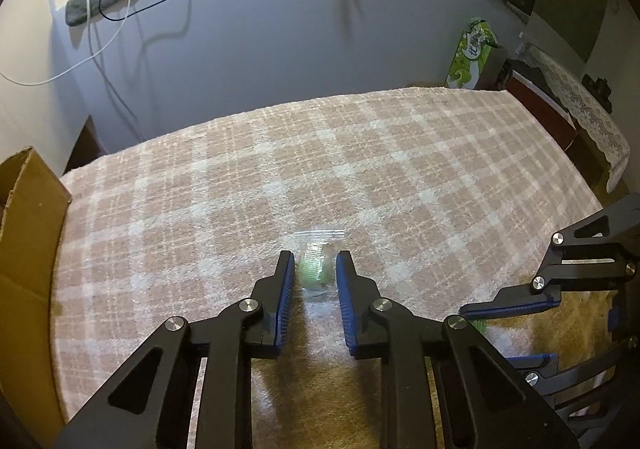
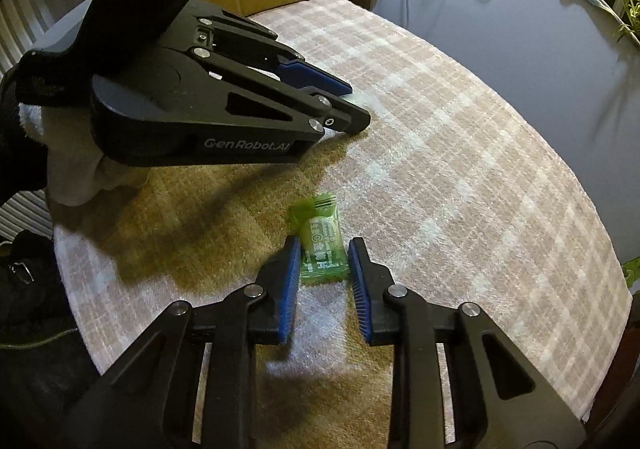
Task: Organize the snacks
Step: 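Grasp the green wrapped candy with the right gripper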
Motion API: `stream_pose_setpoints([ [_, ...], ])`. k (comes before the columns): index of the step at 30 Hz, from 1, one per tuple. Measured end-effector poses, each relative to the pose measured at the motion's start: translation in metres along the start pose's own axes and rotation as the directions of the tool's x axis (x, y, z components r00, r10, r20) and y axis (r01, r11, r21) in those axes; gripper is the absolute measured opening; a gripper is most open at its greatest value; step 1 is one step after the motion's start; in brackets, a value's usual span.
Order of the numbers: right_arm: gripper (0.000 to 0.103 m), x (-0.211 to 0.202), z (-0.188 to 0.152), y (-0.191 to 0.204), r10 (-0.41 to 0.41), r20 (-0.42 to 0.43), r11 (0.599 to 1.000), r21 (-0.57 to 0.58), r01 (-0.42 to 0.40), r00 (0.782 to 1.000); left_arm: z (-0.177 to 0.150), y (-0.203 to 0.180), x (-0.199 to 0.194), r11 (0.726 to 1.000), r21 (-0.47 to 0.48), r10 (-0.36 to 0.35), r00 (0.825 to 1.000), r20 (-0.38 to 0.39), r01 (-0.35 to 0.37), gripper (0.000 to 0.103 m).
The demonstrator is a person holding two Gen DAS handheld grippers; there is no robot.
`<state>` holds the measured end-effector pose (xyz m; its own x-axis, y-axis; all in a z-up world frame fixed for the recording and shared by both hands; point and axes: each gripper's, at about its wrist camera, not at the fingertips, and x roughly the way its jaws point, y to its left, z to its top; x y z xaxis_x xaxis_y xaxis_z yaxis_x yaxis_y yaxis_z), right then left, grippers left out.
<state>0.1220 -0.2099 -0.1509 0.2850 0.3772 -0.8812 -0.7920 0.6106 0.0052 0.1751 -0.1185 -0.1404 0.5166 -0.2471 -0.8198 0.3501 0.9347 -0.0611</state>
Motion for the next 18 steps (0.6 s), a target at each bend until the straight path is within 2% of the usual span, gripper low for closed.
stream_pose_setpoints([
  [6,0.023,0.0,0.001,-0.002,-0.02,0.014,0.999,0.025,0.02,1.0,-0.006,0.006,-0.012,1.0,-0.009,0.008,1.0,0.021,-0.008,0.019],
  [8,0.007,-0.004,-0.001,-0.005,-0.026,0.03,0.998,0.049,0.025,0.999,-0.007,0.008,-0.02,1.0,-0.018,0.012,0.999,0.037,-0.011,0.019],
  [11,0.007,-0.013,-0.003,-0.01,-0.018,0.053,0.997,0.082,0.014,0.998,-0.009,0.009,-0.03,1.0,-0.019,0.011,0.998,0.06,-0.01,0.019],
  [14,0.007,-0.01,-0.005,-0.014,-0.022,0.038,0.995,0.094,0.019,0.999,-0.012,0.013,-0.037,1.0,-0.022,0.015,0.997,0.072,-0.013,0.019],
  [17,0.012,-0.007,-0.002,-0.018,0.026,0.02,0.992,0.122,-0.028,0.999,-0.015,0.016,-0.04,0.999,-0.03,0.016,0.997,0.076,-0.014,0.019],
  [18,0.026,-0.006,-0.001,-0.019,0.031,0.015,0.991,0.127,-0.033,0.999,-0.016,0.018,-0.041,0.999,-0.032,0.017,0.997,0.076,-0.014,0.019],
])
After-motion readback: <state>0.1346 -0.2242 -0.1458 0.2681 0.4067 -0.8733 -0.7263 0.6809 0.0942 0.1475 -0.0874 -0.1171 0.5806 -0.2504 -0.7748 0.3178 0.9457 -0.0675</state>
